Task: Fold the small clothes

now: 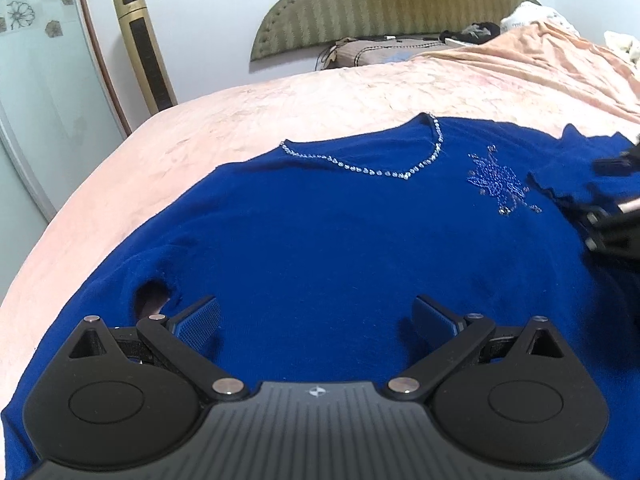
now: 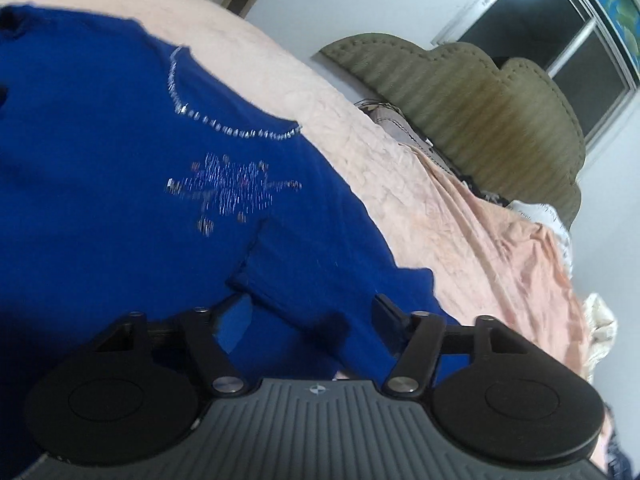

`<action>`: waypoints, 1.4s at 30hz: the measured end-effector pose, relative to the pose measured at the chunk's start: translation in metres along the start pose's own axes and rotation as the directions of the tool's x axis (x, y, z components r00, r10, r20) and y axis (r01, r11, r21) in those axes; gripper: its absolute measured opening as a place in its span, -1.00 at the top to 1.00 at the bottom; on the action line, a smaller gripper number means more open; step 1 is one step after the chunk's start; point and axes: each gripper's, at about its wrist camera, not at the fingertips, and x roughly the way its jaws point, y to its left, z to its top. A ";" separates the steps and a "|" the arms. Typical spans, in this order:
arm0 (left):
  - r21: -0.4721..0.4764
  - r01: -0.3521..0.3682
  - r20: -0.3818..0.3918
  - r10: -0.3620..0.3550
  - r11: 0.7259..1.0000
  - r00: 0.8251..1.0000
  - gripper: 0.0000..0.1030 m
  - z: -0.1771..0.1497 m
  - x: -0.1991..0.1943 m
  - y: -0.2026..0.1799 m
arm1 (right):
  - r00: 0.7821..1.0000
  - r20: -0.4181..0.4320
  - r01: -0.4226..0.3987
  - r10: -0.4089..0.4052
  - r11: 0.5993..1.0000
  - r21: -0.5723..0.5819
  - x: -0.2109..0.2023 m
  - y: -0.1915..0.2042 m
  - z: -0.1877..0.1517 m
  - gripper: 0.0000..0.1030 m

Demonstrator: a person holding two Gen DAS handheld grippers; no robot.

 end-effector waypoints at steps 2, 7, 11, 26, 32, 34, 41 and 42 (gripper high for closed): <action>0.002 0.005 -0.002 -0.005 1.000 1.000 -1.00 0.000 0.000 0.000 | 1.000 0.007 -0.028 0.027 0.999 0.047 0.008 -0.002 0.004 0.12; 0.009 -0.012 0.011 0.012 1.000 1.000 -1.00 0.001 -0.001 0.004 | 0.996 0.035 -0.092 0.087 0.978 0.188 0.013 -0.015 0.009 0.78; -0.006 -0.029 0.006 0.029 1.000 1.000 -1.00 0.005 0.003 0.012 | 0.988 0.114 -0.143 0.103 0.889 0.436 0.001 -0.060 0.010 0.90; -0.031 -0.063 -0.006 0.063 0.998 0.998 -1.00 0.007 0.010 0.029 | 0.903 0.415 -0.342 -0.112 0.396 0.852 -0.065 -0.184 0.006 0.83; -0.037 -0.083 -0.016 0.082 0.996 0.996 -1.00 0.006 0.011 0.036 | 0.907 0.416 -0.413 0.071 0.354 0.839 -0.040 -0.136 0.024 0.83; -0.045 -0.082 -0.020 0.081 0.996 0.997 -1.00 0.005 0.011 0.039 | 0.900 0.420 -0.433 0.117 0.341 0.834 -0.037 -0.120 0.032 0.83; -0.044 -0.085 -0.026 0.083 0.995 0.996 -1.00 0.001 0.011 0.045 | 0.883 0.413 -0.468 0.222 0.394 0.791 -0.034 -0.071 0.074 0.83; -0.044 -0.086 -0.027 0.085 0.995 0.996 -1.00 0.000 0.011 0.046 | 0.884 0.407 -0.467 0.231 0.407 0.785 -0.033 -0.065 0.078 0.83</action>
